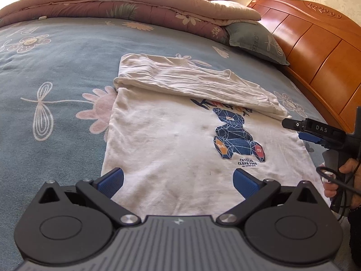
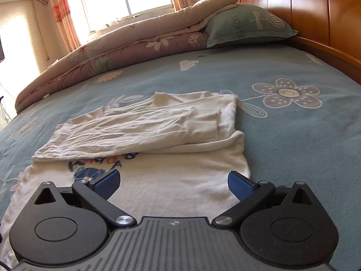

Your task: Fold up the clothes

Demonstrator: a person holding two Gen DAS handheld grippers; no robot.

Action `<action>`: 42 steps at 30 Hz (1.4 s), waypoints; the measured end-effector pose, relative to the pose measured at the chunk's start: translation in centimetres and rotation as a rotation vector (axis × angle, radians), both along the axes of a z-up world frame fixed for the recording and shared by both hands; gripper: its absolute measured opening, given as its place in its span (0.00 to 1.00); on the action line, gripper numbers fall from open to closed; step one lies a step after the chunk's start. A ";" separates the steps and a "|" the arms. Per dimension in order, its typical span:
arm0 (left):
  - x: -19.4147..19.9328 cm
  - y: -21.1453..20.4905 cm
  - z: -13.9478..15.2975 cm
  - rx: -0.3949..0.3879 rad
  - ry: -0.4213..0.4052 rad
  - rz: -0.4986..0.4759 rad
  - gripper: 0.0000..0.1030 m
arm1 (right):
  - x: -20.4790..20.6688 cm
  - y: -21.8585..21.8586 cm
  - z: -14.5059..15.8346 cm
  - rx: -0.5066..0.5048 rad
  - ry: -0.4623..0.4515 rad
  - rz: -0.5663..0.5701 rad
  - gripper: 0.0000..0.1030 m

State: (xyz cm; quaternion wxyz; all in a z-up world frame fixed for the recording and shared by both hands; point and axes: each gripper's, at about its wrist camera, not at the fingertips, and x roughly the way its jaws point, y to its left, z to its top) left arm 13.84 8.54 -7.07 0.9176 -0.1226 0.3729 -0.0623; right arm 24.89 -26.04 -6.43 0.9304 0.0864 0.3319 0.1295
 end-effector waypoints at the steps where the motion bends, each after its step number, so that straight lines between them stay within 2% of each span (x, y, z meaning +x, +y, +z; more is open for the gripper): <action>1: -0.1 -0.1 0.3 0.004 -0.005 -0.002 0.99 | -0.5 0.3 0.0 -0.006 0.010 0.014 1.00; 5: -0.7 -0.4 1.5 0.002 -0.022 -0.011 0.99 | -3.2 0.5 0.5 -0.002 0.058 0.023 1.00; 9: -1.0 -1.5 1.8 0.024 -0.031 -0.034 0.99 | -7.0 0.8 1.4 -0.007 0.066 0.060 1.00; 13: -0.7 -3.3 0.4 0.054 0.010 -0.073 0.99 | -10.3 1.3 1.1 -0.038 0.080 0.097 1.00; 17: -1.0 -4.6 -1.8 0.042 0.074 -0.108 0.99 | -12.0 1.4 -0.1 -0.067 0.125 0.108 1.00; 19: -1.6 -4.9 -2.3 0.054 0.068 -0.110 0.99 | -12.4 1.1 -1.0 -0.057 0.151 0.106 1.00; 22: -2.5 -5.1 -2.1 0.073 0.089 -0.120 0.99 | -12.9 0.9 -1.4 -0.064 0.127 0.115 1.00; 25: -3.3 -4.8 -2.0 0.055 0.117 -0.115 0.99 | -13.2 1.2 -1.7 -0.087 0.102 0.123 1.00; 31: -5.1 -4.7 -2.0 0.069 0.145 -0.115 0.99 | -14.3 2.4 -2.1 -0.219 0.051 0.169 1.00; 34: -5.7 -4.6 -1.9 0.076 0.155 -0.113 0.99 | -14.7 2.1 -2.1 -0.218 0.047 0.168 1.00; 37: -5.7 -4.8 -1.2 0.074 0.138 -0.121 0.99 | -14.9 1.8 -2.1 -0.220 0.043 0.170 1.00; 42: -4.6 -6.3 -0.4 0.116 0.104 -0.154 0.99 | -15.1 1.8 -2.2 -0.221 0.033 0.168 1.00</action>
